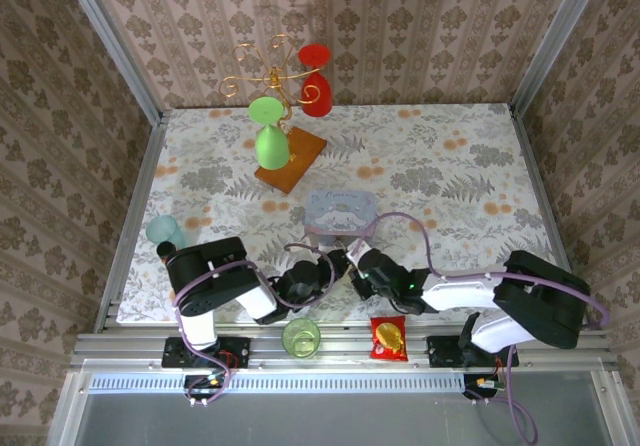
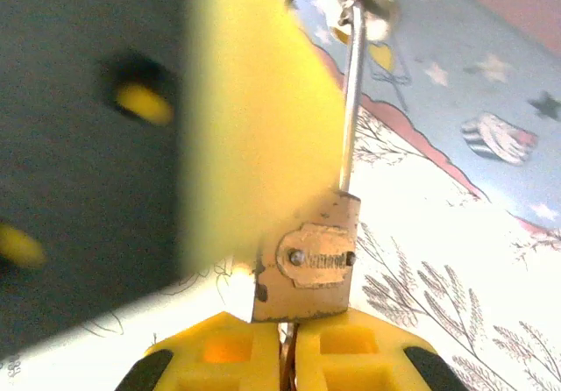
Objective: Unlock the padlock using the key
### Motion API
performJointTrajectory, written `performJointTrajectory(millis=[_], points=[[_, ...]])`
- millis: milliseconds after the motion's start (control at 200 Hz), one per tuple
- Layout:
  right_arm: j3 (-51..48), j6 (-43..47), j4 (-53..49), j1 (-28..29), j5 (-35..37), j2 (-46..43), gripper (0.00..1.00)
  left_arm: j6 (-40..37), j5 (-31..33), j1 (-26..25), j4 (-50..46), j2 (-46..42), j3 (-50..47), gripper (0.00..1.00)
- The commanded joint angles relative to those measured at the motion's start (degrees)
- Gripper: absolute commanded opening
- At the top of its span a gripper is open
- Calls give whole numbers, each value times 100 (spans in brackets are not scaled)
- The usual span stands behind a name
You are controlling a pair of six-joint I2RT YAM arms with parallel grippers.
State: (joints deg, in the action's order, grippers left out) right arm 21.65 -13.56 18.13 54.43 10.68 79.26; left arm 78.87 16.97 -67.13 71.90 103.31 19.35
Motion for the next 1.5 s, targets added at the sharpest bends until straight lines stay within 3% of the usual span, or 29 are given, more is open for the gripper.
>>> performJointTrajectory(millis=[0,130,360,475,540,745,885,1240,1495], points=[[-231,-439,616,-197,-978,-310,9,-397,150,119,118,-197,-199,29],[-422,-640,913,-384,-1668,-383,9,-500,-19,242,-72,-26,-145,28],[-700,-1361,1514,-900,-2738,-305,13,-419,-451,359,151,543,-3,18],[-602,-1688,1356,-1201,-3033,7,15,-460,-478,359,158,611,24,6],[-562,-1822,1264,-1199,-2939,214,23,-468,-501,355,158,603,50,5],[-556,-1883,711,-1198,-2209,6,24,-492,-467,346,151,439,-35,5],[-451,-1755,86,-1199,-1865,-413,33,-513,-456,343,146,331,-85,6],[-424,-1609,-752,-1203,-1442,-1717,44,-737,-254,230,-413,-169,-105,21],[825,-1075,-1322,-1134,-1037,-534,42,-991,-44,245,-1098,-837,-149,24]])
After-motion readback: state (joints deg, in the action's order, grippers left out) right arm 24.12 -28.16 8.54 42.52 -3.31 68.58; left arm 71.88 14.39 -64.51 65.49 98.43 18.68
